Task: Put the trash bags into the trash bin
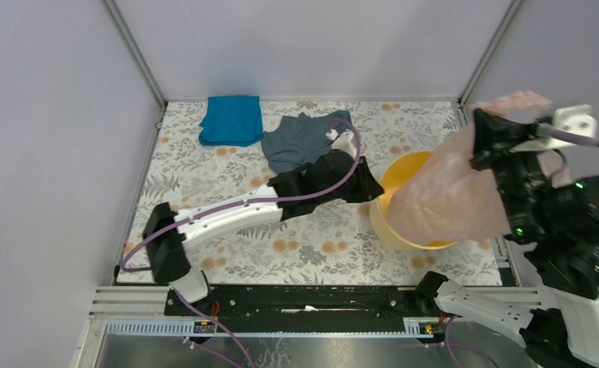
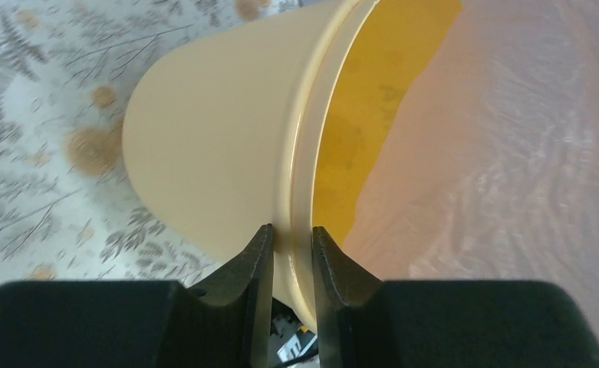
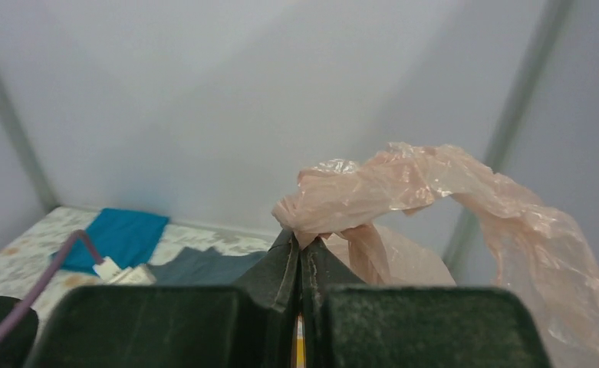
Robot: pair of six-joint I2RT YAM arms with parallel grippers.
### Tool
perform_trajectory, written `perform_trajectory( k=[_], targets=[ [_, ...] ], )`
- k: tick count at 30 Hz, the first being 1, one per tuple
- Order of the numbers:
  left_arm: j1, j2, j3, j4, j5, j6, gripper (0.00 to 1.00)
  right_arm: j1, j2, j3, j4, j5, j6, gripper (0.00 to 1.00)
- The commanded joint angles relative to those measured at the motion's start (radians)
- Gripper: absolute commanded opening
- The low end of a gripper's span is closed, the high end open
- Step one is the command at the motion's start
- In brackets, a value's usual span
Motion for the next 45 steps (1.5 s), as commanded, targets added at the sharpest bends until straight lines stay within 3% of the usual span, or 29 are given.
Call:
perform_trajectory(
  k=[1,6,10,14,17,19,22,25,27,31,34,39,42,45],
  targets=[
    [0.020,-0.169,-0.144,0.049,-0.069,-0.020,0.19,0.001,0.074,0.106,-0.025,-0.281,0.210,0.00],
    [0.033,-0.263,-0.247,0.041,-0.113,-0.024,0.21,0.001,0.088,0.158,0.024,-0.493,0.467,0.00],
    [0.038,-0.282,-0.250,0.046,-0.100,-0.021,0.21,0.000,0.102,0.175,0.056,-0.549,0.499,0.00],
    [0.038,-0.300,-0.249,0.037,-0.095,-0.017,0.24,0.001,0.088,0.119,0.062,-0.724,0.341,0.00],
    [0.038,-0.324,-0.261,0.026,-0.107,-0.015,0.33,0.000,0.012,-0.016,0.013,-0.923,0.176,0.00],
    [0.038,-0.336,-0.266,0.014,-0.109,-0.014,0.39,0.001,-0.046,-0.073,-0.016,-0.969,0.131,0.00],
    [0.038,-0.344,-0.269,0.001,-0.111,-0.002,0.45,0.000,-0.130,-0.127,-0.041,-0.874,0.084,0.00],
    [0.039,-0.347,-0.256,-0.013,-0.111,0.019,0.48,0.000,-0.176,-0.156,-0.089,-0.672,-0.005,0.00],
    [0.038,-0.352,-0.250,-0.028,-0.117,0.029,0.48,0.001,-0.178,-0.170,-0.123,-0.524,-0.048,0.00],
    [0.038,-0.381,-0.259,-0.064,-0.140,0.064,0.54,0.001,-0.143,-0.182,-0.132,-0.374,-0.076,0.00],
    [0.040,-0.428,-0.279,-0.082,-0.167,0.127,0.66,0.001,-0.128,-0.183,-0.127,-0.358,-0.083,0.00],
    [0.050,-0.533,-0.266,-0.036,-0.211,0.273,0.96,0.000,-0.138,-0.171,-0.155,-0.365,-0.067,0.00],
    [0.089,-0.563,-0.240,-0.013,-0.280,0.312,0.99,0.000,-0.161,-0.174,-0.163,-0.381,-0.050,0.00],
    [0.193,-0.558,-0.233,0.037,-0.227,0.255,0.99,0.000,-0.169,-0.170,-0.172,-0.394,-0.035,0.00]
  ],
)
